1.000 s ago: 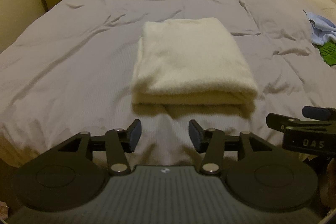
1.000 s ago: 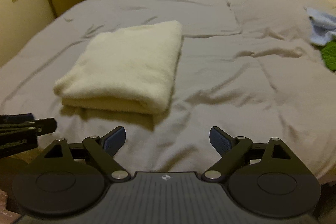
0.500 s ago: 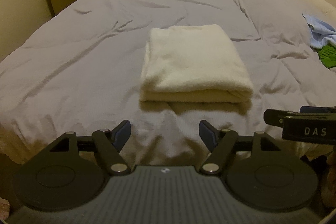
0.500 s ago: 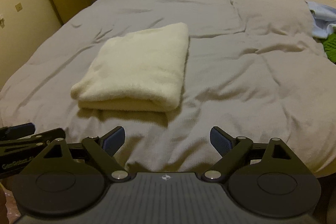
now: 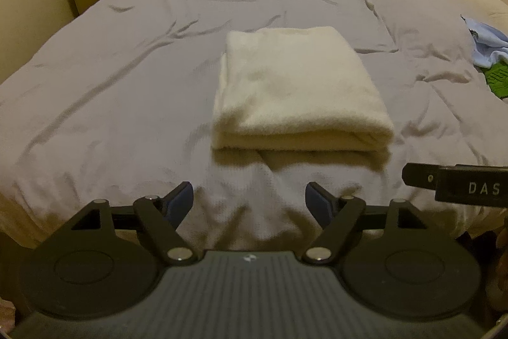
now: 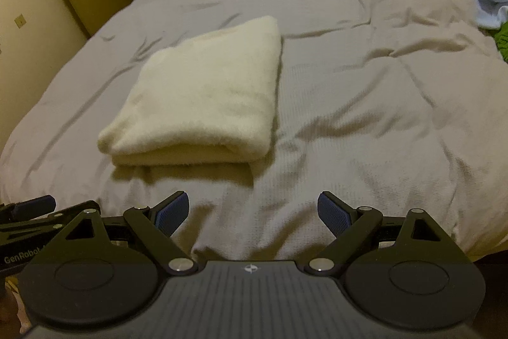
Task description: Fold clothes
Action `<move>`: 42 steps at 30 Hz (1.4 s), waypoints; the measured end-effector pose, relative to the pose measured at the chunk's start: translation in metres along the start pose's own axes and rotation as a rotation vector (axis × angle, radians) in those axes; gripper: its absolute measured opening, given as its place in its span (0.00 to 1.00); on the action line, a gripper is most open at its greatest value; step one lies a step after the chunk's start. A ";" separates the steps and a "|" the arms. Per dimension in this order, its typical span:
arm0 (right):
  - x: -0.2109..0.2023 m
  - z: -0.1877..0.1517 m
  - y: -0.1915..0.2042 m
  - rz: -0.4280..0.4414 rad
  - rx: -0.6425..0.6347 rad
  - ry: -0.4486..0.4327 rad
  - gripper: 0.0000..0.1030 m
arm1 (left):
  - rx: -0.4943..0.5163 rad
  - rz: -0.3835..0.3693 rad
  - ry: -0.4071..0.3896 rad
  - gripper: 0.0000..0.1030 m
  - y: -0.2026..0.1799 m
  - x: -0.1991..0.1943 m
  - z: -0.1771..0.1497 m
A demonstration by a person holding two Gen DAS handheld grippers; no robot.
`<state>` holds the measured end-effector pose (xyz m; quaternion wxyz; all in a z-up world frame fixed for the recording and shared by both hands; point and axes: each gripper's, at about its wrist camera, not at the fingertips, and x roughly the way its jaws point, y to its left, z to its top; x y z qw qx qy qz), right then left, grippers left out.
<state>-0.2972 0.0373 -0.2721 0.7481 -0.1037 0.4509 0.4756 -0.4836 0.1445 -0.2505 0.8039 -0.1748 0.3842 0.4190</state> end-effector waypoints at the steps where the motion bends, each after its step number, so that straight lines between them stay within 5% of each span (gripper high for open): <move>1: 0.003 0.001 -0.001 0.000 0.007 0.005 0.87 | -0.003 -0.001 0.006 0.73 0.001 0.003 0.001; 11: 0.026 0.011 -0.015 0.016 0.060 0.017 0.87 | -0.040 -0.057 0.042 0.74 0.021 0.035 0.009; 21: 0.043 0.036 -0.044 0.200 0.144 -0.054 0.87 | -0.244 -0.239 -0.014 0.78 0.102 0.059 0.038; 31: 0.092 0.076 -0.067 0.314 0.226 0.029 0.87 | -0.420 -0.550 0.082 0.79 0.138 0.154 0.079; 42: 0.152 0.107 -0.099 0.485 0.406 0.135 0.89 | -0.527 -0.792 0.141 0.78 0.152 0.242 0.101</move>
